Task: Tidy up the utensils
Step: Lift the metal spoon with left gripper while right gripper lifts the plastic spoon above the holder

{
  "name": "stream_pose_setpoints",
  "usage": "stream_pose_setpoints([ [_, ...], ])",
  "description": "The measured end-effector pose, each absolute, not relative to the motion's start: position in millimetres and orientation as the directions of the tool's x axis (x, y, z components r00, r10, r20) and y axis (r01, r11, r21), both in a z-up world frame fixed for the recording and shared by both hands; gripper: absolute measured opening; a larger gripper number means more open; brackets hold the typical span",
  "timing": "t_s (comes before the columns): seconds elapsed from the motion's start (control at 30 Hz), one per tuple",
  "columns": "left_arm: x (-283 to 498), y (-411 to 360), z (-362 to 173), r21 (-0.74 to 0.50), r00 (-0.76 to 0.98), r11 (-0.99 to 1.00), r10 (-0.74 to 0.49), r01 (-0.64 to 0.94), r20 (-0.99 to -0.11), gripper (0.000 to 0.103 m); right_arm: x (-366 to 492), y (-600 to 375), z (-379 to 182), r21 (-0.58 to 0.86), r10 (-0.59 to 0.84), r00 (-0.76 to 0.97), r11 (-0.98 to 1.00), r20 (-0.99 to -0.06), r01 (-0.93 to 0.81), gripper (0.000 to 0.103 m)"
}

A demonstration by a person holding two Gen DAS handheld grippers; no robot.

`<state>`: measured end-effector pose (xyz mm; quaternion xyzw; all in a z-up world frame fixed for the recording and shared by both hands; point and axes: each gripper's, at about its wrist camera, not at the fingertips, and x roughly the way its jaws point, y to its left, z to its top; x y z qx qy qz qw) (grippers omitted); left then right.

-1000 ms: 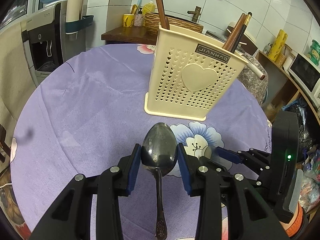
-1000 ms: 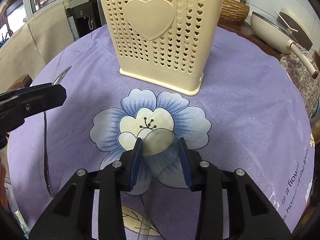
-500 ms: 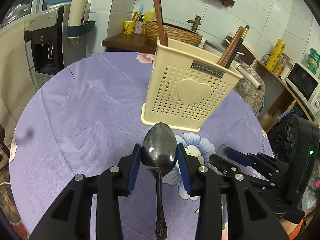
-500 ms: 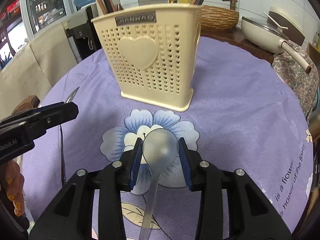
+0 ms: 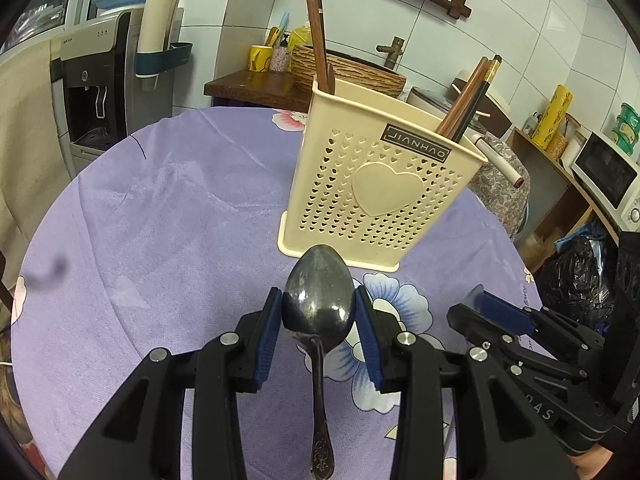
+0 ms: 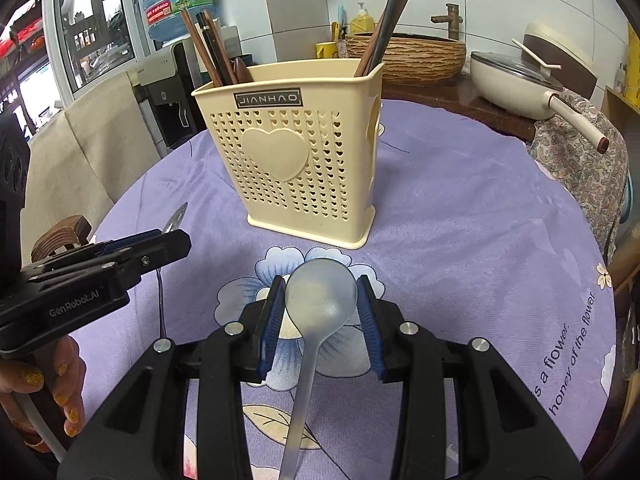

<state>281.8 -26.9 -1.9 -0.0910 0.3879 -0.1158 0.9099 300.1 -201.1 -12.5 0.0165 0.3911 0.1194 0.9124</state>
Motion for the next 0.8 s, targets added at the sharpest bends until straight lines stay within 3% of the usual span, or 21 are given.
stream_pose_setpoints([
  [0.8, 277, -26, 12, -0.253, 0.701, 0.957, -0.277, 0.141, -0.658, 0.036, 290, -209, 10, 0.120, 0.230, 0.712, 0.972, -0.663, -0.202, 0.037],
])
